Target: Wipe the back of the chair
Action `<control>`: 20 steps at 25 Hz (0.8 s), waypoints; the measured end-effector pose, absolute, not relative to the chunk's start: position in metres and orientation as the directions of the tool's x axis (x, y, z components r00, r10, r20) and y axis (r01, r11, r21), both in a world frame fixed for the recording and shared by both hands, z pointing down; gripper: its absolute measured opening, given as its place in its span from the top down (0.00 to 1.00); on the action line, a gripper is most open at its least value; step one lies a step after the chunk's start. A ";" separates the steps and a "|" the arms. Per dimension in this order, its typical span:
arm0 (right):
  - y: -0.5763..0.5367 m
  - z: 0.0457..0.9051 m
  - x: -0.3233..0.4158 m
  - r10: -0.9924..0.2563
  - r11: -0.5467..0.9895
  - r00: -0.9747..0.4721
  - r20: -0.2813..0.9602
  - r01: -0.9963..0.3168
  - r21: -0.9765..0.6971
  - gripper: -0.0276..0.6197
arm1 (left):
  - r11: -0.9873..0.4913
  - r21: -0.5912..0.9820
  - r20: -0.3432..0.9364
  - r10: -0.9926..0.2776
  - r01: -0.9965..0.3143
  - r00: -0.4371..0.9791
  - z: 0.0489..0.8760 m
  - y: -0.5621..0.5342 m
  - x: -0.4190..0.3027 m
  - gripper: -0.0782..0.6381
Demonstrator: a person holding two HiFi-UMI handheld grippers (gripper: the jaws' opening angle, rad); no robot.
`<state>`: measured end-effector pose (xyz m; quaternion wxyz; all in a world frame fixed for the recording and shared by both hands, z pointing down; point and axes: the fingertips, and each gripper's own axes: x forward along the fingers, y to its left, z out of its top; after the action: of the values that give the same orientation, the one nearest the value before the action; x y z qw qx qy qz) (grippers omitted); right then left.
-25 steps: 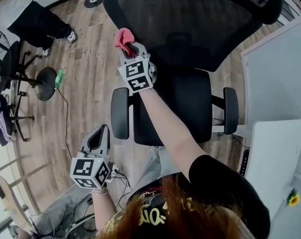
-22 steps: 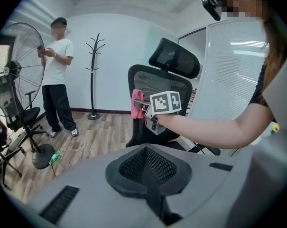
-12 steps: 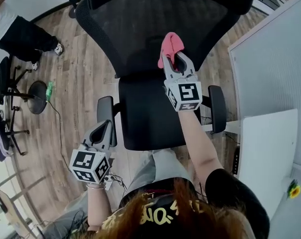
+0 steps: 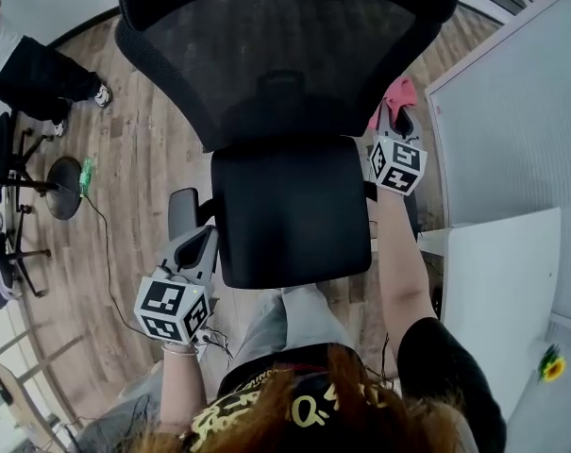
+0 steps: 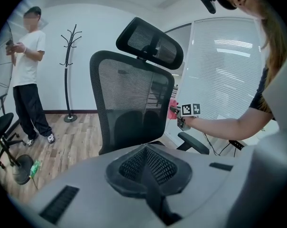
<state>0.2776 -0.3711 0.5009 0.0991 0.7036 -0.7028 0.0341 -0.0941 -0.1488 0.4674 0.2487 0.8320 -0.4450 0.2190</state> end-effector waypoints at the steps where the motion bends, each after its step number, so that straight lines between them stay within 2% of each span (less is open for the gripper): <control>1: -0.374 0.505 0.278 -0.980 0.013 0.006 0.197 -0.995 0.095 0.86 | -0.476 0.220 0.589 -0.631 -0.851 0.505 0.468 -0.148 -0.093 0.90; 11: -0.385 0.505 0.249 -0.987 -0.003 0.010 0.163 -0.999 0.040 0.86 | -0.401 0.215 0.608 -0.659 -0.890 0.443 0.471 -0.142 -0.095 0.90; 20: -0.392 0.500 0.165 -0.983 0.138 -0.130 0.126 -0.989 0.051 0.86 | -0.354 0.210 0.609 -0.682 -0.911 0.405 0.476 -0.134 -0.101 0.90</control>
<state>0.1654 -0.3917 0.5003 0.0642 0.6563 -0.7514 0.0221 -0.1014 -0.1337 0.4759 0.2674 0.7944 -0.5015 0.2142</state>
